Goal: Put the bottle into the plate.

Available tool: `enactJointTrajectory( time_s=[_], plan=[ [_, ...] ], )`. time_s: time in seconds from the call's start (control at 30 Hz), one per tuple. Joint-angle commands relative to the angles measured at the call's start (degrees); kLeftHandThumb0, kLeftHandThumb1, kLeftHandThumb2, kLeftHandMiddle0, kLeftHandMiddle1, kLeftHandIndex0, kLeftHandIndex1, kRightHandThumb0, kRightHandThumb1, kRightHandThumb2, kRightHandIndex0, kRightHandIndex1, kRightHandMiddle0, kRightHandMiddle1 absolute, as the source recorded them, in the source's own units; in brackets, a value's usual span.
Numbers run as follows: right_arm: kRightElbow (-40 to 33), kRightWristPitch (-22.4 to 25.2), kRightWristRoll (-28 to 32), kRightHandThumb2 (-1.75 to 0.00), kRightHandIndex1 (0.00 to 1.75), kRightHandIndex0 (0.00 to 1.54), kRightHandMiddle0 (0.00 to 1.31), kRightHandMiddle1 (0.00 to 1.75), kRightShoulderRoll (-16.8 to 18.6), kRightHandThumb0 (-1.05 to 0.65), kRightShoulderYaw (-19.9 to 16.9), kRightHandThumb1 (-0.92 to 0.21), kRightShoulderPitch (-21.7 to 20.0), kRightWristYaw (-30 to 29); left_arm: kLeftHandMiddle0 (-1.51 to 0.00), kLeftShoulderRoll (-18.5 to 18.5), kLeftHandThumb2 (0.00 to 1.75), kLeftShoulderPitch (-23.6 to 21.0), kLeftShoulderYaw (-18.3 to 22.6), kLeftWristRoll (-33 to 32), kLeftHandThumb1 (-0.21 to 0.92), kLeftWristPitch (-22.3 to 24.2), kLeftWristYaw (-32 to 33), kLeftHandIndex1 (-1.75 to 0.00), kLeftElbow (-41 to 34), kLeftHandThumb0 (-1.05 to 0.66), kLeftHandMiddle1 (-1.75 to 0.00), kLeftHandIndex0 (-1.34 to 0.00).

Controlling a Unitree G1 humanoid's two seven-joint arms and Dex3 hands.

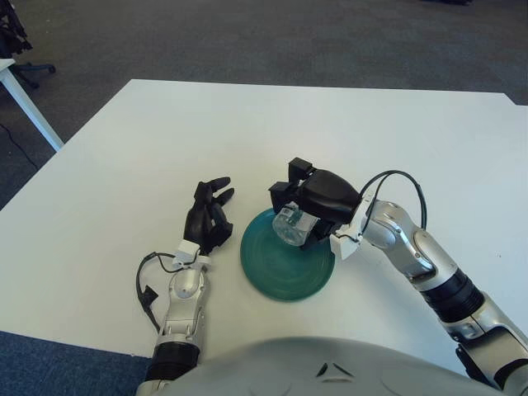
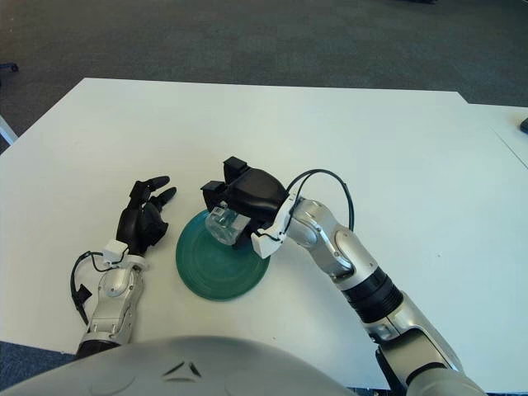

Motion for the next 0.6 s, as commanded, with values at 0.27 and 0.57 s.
enactJointTrajectory(
  time_s=[0.27, 0.57],
  plan=[
    [1.4, -6.2, -2.9, -1.37, 1.75, 1.34, 0.84, 1.75, -1.5, -0.51, 0.6, -0.29, 2.6, -2.6, -0.46, -1.0, 1.02, 2.2, -0.2, -0.1, 0.92, 3.1, 0.7, -1.09, 2.9, -0.77, -0.49, -0.2],
    [4.0, -8.7, -1.9, -1.37, 1.75, 1.32, 0.66, 1.75, -1.0, -0.5, 0.6, -0.27, 2.2, -2.7, -0.48, -1.0, 1.04, 2.5, -0.4, 0.6, 0.92, 3.4, 1.3, -1.09, 2.3, -0.77, -0.5, -0.22]
  ],
)
